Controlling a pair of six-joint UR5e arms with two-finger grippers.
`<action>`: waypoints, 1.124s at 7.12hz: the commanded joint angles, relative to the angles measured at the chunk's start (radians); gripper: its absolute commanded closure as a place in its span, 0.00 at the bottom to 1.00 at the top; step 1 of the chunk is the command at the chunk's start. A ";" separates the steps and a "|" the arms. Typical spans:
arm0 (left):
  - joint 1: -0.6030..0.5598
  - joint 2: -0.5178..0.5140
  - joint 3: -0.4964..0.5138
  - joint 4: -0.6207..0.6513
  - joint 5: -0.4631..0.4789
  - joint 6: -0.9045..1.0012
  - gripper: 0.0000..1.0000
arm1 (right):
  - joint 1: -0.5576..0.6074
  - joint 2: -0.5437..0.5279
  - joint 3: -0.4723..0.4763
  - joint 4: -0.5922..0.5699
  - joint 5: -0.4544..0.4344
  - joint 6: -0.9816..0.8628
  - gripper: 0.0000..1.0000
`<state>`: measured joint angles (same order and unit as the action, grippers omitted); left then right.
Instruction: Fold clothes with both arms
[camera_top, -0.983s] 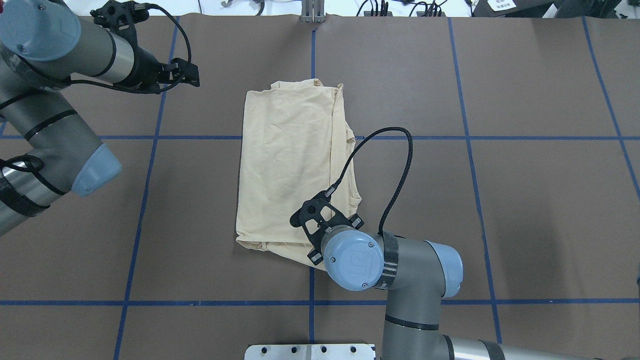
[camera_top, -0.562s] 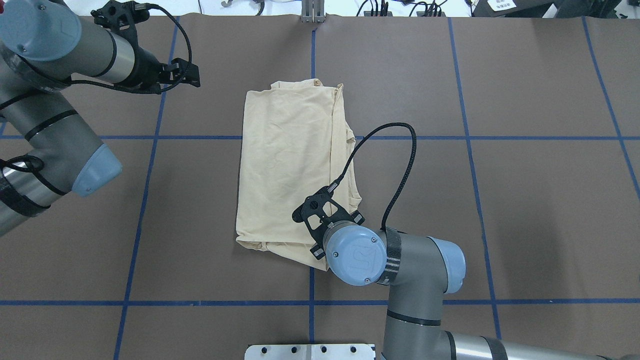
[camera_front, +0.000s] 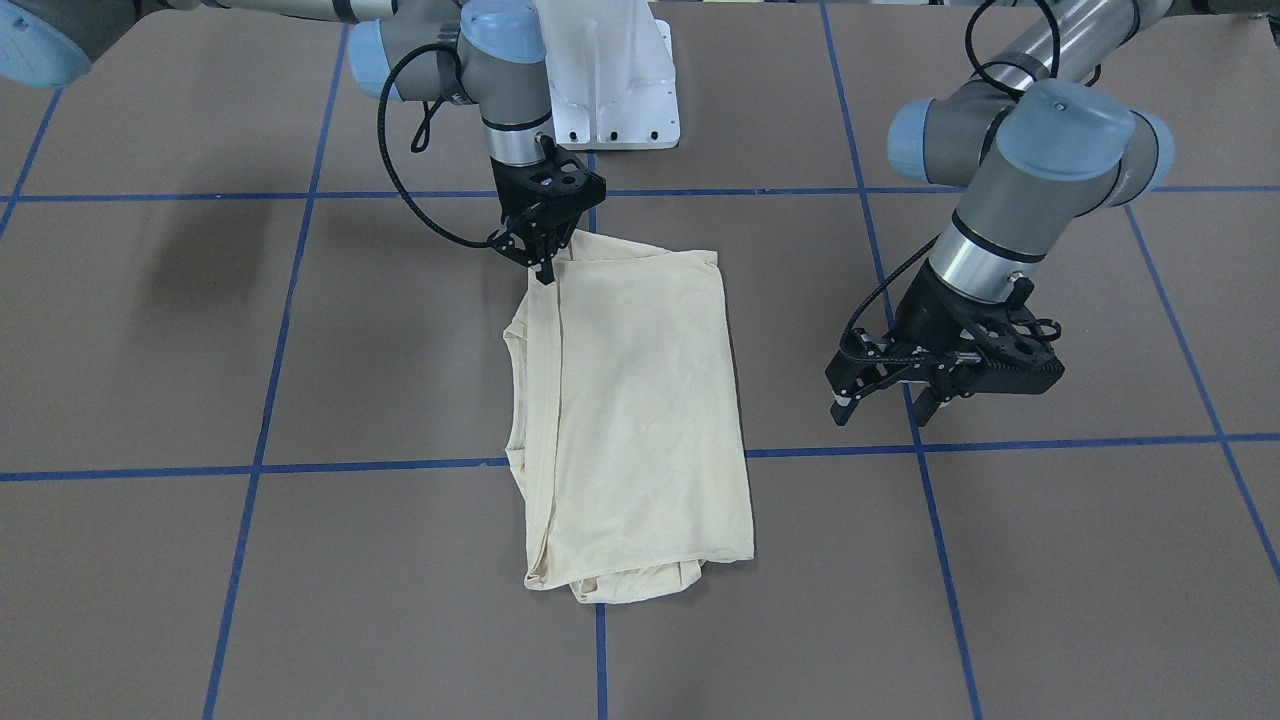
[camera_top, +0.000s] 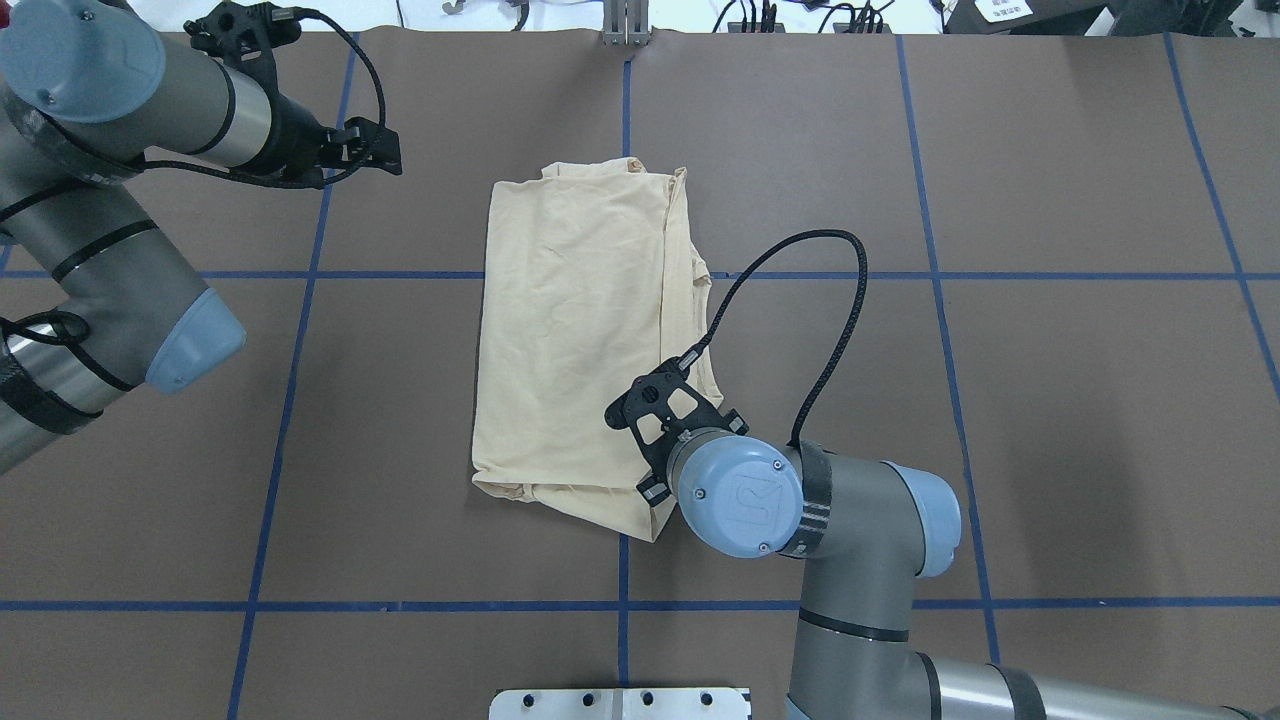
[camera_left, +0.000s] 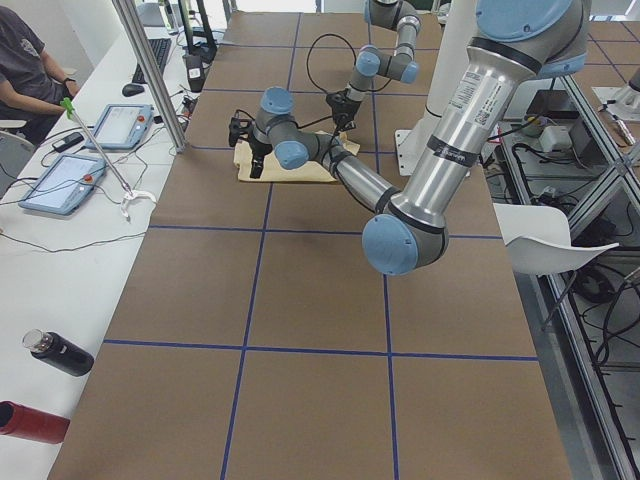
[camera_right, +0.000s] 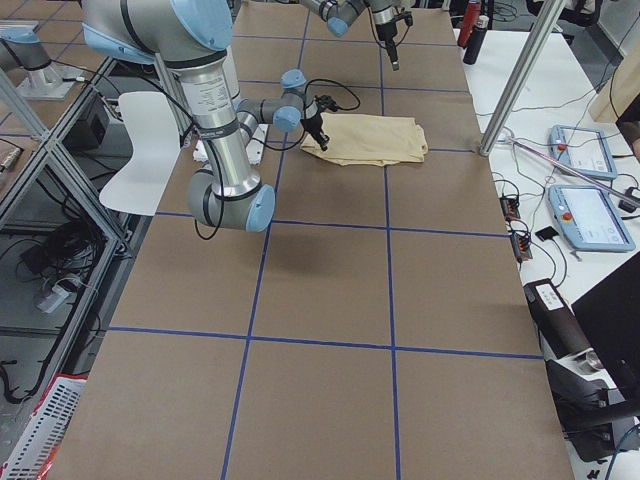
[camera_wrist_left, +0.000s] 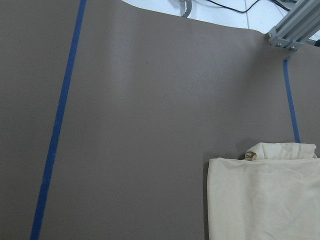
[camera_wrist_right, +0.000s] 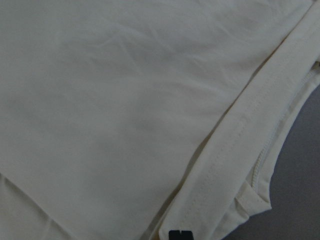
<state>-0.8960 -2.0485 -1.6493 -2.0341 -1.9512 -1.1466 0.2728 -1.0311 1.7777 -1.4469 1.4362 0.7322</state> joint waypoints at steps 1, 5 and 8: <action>0.002 -0.004 0.000 0.000 0.002 -0.005 0.04 | -0.004 -0.032 0.052 -0.065 0.031 0.172 1.00; 0.003 -0.007 0.002 0.000 0.005 -0.005 0.04 | -0.004 -0.052 0.063 -0.069 0.087 0.291 1.00; 0.003 -0.009 0.002 0.000 0.005 -0.005 0.04 | 0.023 -0.093 0.124 -0.069 0.163 0.288 1.00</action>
<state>-0.8929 -2.0559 -1.6468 -2.0341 -1.9466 -1.1520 0.2765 -1.1130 1.8830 -1.5156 1.5609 1.0220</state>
